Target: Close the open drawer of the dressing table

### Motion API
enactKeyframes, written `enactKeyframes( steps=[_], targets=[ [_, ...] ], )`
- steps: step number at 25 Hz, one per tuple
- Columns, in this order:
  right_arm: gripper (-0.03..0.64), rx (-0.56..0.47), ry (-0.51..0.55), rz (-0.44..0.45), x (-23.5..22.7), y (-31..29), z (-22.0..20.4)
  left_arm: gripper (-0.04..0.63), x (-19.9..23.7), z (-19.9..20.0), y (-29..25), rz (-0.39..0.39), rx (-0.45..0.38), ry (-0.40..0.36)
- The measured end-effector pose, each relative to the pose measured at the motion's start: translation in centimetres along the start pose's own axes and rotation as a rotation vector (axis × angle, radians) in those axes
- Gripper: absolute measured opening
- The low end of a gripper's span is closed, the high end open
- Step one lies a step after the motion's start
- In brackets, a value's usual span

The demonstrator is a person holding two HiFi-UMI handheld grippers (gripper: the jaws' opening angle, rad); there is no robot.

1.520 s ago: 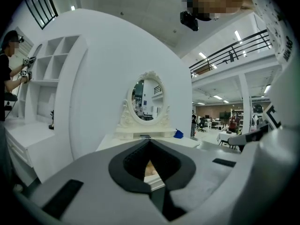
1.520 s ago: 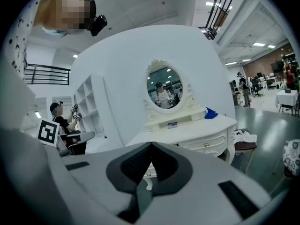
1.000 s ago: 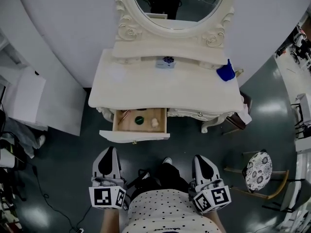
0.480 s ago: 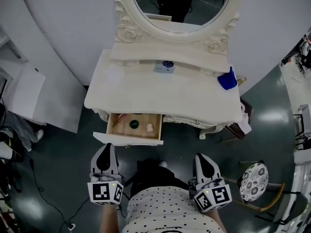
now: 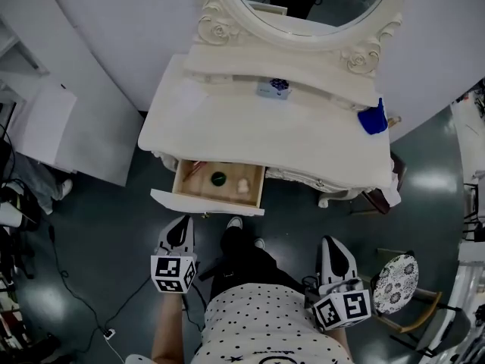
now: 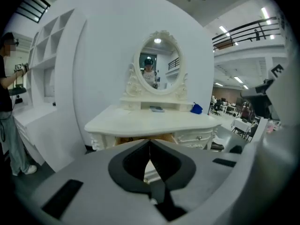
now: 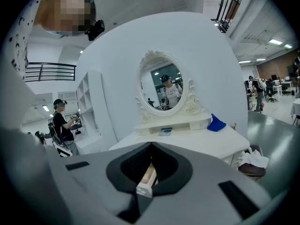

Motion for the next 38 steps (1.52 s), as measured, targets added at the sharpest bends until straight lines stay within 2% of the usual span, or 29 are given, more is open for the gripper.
enactKeyframes(
  steps=[2, 7, 17, 27, 38],
  targets=[
    [0.008, -0.002, 0.002, -0.012, 0.0, 0.1, 0.0, 0.016, 0.2, -2.2, -1.2, -0.041, 0.081, 0.02],
    [0.008, 0.015, -0.001, -0.031, -0.3, 0.2, -0.2, 0.08, 0.1, -7.0, -4.0, -0.099, 0.238, 0.052],
    [0.008, 0.042, 0.012, -0.049, -0.3, -0.6, -0.5, 0.123, -0.6, -12.9, -10.4, -0.187, 0.424, 0.085],
    [0.008, 0.053, 0.001, -0.075, 0.2, -1.6, -0.4, 0.138, -0.5, -14.1, -12.5, -0.249, 0.478, 0.096],
    [0.008, 0.052, -0.013, -0.103, 0.5, -2.1, -0.5, 0.137, -0.5, -13.4, -14.2, -0.266, 0.47, 0.083]
  ],
)
Point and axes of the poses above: the fingertips, and each gripper's own axes: y backward along the fingers, x to its left, z out of its top, the point moved 9 cm from there along y, backward along the fingers, and after that the axes turned 12 degrees about -y, right-handed, at the moved point
